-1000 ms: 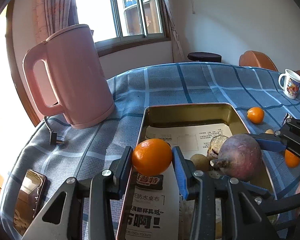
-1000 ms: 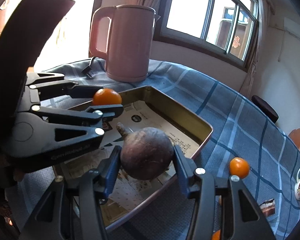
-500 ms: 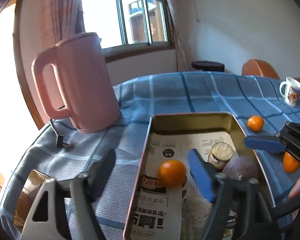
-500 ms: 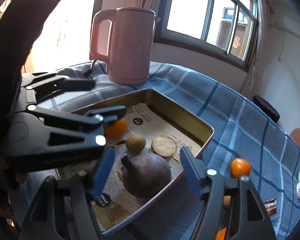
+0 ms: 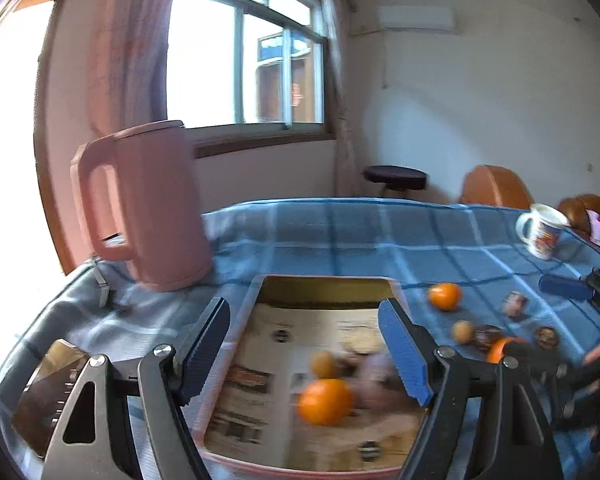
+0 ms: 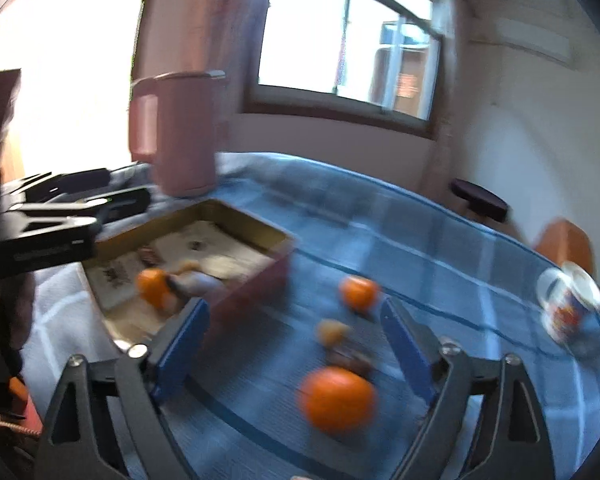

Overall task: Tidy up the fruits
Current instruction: 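Move both open tools back over the fruits on the table, then grasp the large orange with the left tool while the right tool grasps a brown patterned fruit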

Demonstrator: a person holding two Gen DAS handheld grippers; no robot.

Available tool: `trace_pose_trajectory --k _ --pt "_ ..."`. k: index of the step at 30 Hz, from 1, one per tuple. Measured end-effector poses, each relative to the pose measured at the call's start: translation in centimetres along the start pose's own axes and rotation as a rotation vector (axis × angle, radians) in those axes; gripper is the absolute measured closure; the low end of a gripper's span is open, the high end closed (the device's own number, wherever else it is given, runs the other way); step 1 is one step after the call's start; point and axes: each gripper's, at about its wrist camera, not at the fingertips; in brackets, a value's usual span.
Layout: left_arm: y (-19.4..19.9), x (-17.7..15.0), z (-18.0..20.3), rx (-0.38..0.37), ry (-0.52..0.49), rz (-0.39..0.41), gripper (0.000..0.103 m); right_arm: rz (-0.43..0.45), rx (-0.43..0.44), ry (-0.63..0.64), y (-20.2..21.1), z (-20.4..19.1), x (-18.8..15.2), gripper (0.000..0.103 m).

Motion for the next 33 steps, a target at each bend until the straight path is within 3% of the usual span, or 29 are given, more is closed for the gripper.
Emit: trace_pose_trajectory --k 7,14,19,22,27,32,33 --pt "-1.6 -1.1 6.8 -0.128 -0.080 -0.082 0.025 -0.079 -0.183 -0.178 1.5 8.8 -3.8 0.011" --pt "-3.8 -2.6 11.7 -0.218 -0.136 -0.176 0.025 -0.162 -0.179 -0.220 -0.3 10.3 -5.6 0.012" --pt "-5.1 -2.9 13.2 -0.243 -0.160 -0.222 0.025 -0.209 -0.185 -0.220 -1.1 10.3 -5.8 0.014" --pt "-5.8 -3.1 13.7 -0.256 -0.168 -0.253 0.025 -0.258 -0.168 -0.231 -2.0 10.5 -6.1 0.024" --pt "-6.5 -3.1 13.9 -0.280 -0.163 -0.274 0.025 -0.336 -0.124 -0.225 -3.7 10.5 -6.5 0.031" --pt "-7.1 -3.3 14.3 -0.301 -0.171 -0.308 0.025 -0.372 -0.082 -0.216 -4.5 10.2 -6.8 0.056" --pt "-7.1 -3.4 14.4 -0.302 -0.179 -0.313 0.025 -0.372 -0.076 -0.213 -4.5 10.1 -6.8 0.056"
Point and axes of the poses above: each gripper's, at about its wrist camera, not at the fingertips, and y roughly against the way its jaws point, z to its right, x to its top, and after that the axes turned 8 degrees about -x, right-handed
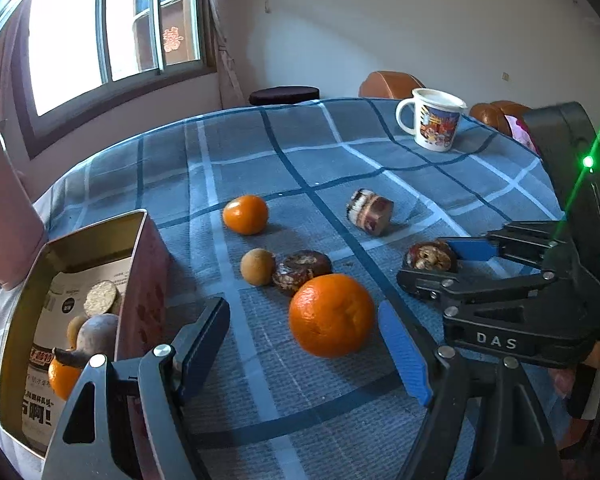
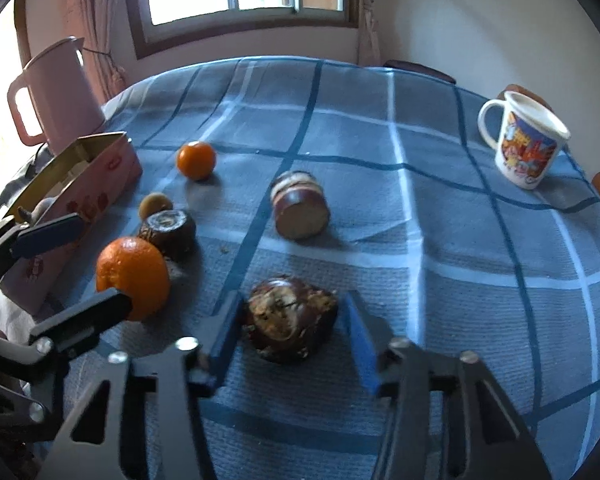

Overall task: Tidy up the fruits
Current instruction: 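Grasp the large orange with the left tool while the right tool grasps a brown patterned fruit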

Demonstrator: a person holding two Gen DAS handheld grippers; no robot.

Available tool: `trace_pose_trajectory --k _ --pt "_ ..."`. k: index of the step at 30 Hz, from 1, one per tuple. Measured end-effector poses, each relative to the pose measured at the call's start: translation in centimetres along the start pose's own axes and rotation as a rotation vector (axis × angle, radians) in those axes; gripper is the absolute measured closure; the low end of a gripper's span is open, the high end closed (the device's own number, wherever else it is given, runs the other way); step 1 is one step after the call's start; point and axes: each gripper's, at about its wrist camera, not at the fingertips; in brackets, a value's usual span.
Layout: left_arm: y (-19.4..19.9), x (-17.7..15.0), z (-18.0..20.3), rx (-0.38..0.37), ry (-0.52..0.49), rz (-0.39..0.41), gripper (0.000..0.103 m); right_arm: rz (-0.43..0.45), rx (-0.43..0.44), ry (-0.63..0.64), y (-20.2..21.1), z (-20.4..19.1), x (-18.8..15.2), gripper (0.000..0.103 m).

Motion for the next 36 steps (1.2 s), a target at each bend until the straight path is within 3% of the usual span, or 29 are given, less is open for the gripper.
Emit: trace_pose_trajectory --k 12,14,16,36 --pt "-2.2 0.3 -0.3 -0.080 0.042 -0.096 0.027 -0.001 -0.006 -0.007 0.1 0.0 0.0 0.057" --pt "-2.5 0.3 -0.4 -0.094 0.059 -0.105 0.047 0.000 -0.009 -0.005 0.0 0.0 0.1 0.057" --pt "-2.4 0.3 -0.5 -0.116 0.068 -0.102 0.053 0.000 -0.003 -0.010 0.0 0.1 0.1 0.057" --pt "-0.7 0.3 -1.0 -0.089 0.088 -0.009 0.053 0.088 0.017 0.001 1.8 -0.4 -0.2 0.058"
Point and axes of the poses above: each gripper's, at about its wrist camera, not at the fingertips, and y roughly against the way its jaws point, z to its right, x to its top, and after that the axes turned 8 degrees about -x, right-handed
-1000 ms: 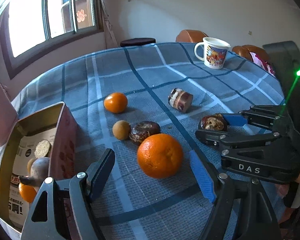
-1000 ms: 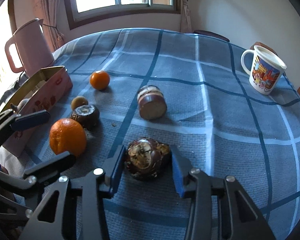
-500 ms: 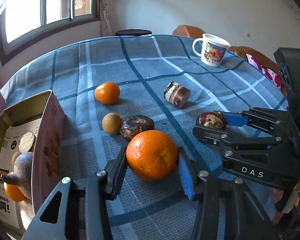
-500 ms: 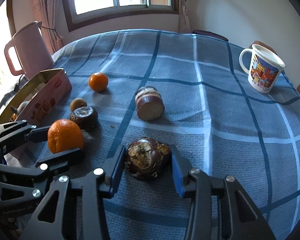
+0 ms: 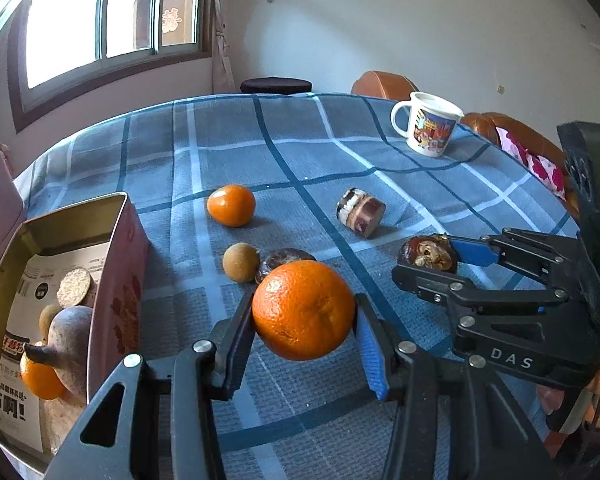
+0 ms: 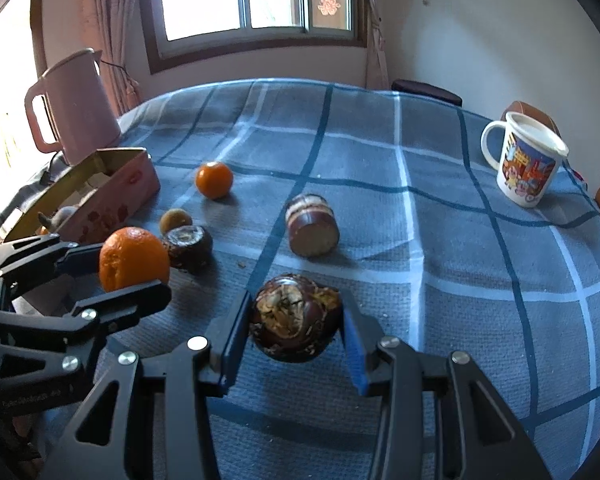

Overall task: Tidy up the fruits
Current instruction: 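Grasp the large orange with the left tool while the right tool grasps a brown patterned fruit, then lift and carry the large orange and brown fruit with both tools toward the tin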

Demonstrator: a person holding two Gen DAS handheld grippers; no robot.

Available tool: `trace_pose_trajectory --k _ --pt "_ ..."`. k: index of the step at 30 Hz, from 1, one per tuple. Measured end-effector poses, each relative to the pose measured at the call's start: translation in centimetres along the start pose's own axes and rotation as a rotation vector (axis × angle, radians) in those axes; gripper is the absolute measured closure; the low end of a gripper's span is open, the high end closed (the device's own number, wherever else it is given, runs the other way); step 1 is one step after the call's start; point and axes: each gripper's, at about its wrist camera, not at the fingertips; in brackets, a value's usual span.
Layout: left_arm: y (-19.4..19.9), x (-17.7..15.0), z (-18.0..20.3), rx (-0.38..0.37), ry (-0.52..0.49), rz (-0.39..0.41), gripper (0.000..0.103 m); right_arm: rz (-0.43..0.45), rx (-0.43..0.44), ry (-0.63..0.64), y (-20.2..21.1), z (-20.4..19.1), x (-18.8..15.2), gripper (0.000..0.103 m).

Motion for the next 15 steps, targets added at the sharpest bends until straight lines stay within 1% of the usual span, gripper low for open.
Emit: trace_pose_trajectory --k 7,15 --pt "0.25 0.00 -0.29 0.005 0.017 0.016 0.053 0.019 0.008 0.007 0.29 -0.18 0.09 0.058" --pt "0.81 -0.12 -0.19 0.019 0.011 0.044 0.053 0.055 0.013 0.013 0.95 -0.21 0.03 0.058"
Point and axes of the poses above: each gripper's, at about its wrist camera, not at the fingertips, and y roughly against the way its jaws point, z to its right, x to its top, and after that the axes turned 8 degrees about -x, right-handed
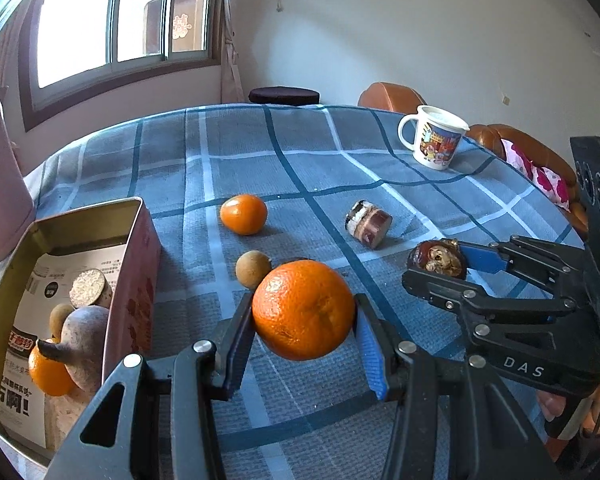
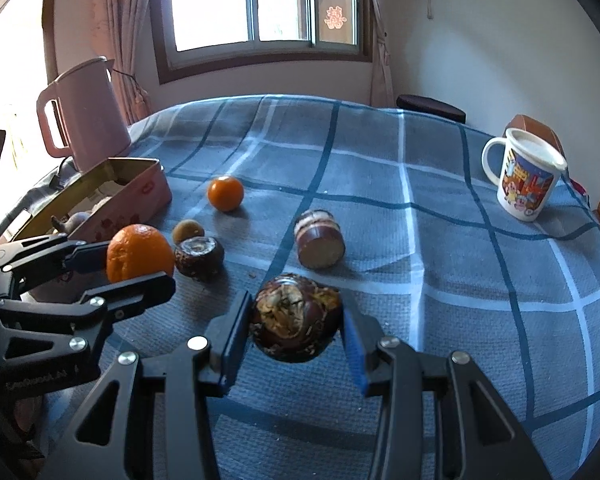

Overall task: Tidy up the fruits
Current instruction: 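Lift and carry the large orange and brown fruit with both tools toward the tin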

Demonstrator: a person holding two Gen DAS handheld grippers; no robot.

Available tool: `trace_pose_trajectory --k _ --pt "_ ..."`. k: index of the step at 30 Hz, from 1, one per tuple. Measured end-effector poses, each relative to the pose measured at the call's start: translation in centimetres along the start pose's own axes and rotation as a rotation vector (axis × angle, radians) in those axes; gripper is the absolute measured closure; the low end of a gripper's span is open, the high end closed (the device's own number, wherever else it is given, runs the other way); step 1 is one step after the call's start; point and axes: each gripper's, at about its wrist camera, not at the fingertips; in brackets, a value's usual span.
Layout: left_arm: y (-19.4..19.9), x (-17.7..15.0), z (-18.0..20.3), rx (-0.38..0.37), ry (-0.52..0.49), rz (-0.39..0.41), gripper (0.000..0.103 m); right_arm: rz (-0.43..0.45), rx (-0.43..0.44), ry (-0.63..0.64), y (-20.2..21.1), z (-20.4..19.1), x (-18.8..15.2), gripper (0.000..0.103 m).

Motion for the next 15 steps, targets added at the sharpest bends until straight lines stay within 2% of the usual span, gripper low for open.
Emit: trace_pose_trajectory --k 15 --pt "1.1 -0.1 0.1 0.028 -0.008 0.063 0.053 0.050 -0.006 -0.002 1.0 0.0 -0.1 0.058"
Point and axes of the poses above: each gripper's, at about its wrist camera, not at the fingertips, and y roughly against the way its jaws point, z to its right, x to its top, and after that the axes turned 8 degrees about -x, right-handed
